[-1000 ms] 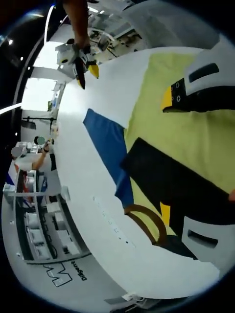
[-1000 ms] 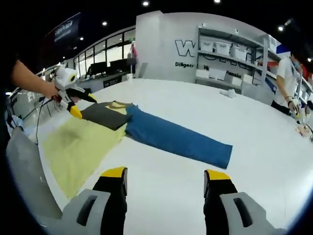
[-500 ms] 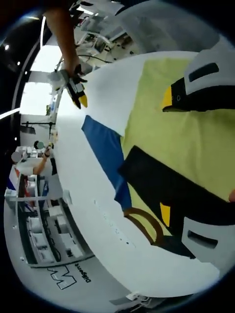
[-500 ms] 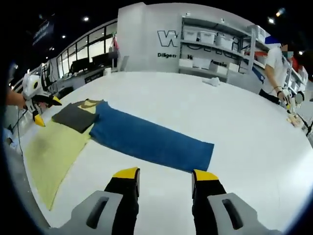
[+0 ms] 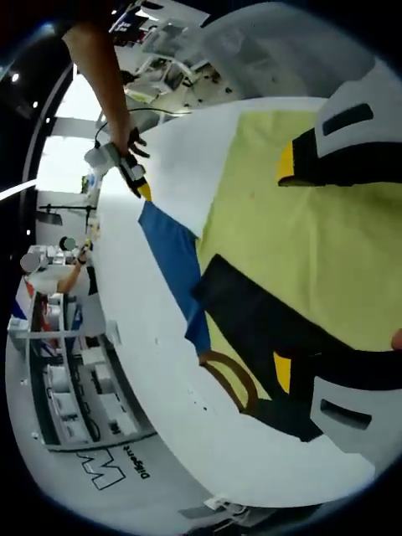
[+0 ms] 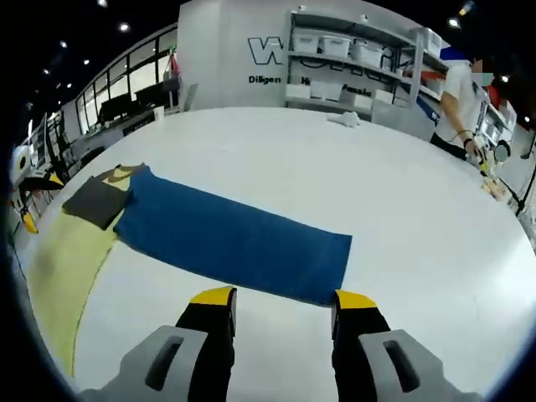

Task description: Fold the garment on the visible template until the final outline fits inside the template.

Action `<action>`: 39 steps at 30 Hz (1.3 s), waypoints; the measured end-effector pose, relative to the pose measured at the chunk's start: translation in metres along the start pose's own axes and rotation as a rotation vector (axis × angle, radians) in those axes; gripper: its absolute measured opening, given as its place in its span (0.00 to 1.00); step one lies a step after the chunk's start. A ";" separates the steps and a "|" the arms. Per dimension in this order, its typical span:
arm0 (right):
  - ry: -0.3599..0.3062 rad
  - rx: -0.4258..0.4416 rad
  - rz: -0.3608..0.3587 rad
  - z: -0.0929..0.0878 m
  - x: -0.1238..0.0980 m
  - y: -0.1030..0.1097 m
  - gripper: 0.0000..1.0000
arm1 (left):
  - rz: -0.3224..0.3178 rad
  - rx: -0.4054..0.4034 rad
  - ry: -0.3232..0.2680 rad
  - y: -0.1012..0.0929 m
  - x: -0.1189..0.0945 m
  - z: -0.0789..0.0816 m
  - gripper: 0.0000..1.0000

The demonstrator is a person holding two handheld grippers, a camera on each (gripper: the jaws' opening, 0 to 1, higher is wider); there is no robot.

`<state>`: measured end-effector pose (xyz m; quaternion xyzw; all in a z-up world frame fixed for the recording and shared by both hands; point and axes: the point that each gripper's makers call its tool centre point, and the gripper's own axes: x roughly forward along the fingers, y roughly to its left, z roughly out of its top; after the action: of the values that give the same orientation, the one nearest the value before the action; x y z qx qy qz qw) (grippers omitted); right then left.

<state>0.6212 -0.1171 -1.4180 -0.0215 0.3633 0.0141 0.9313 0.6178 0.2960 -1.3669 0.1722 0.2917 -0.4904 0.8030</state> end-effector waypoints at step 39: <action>0.086 0.114 -0.087 -0.008 0.025 -0.029 0.14 | 0.036 -0.049 -0.038 -0.018 -0.048 -0.024 0.79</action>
<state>0.6355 -0.1466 -1.4403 0.0153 0.4019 -0.0483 0.9143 0.5782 0.3343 -1.3544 0.1484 0.2851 -0.4720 0.8209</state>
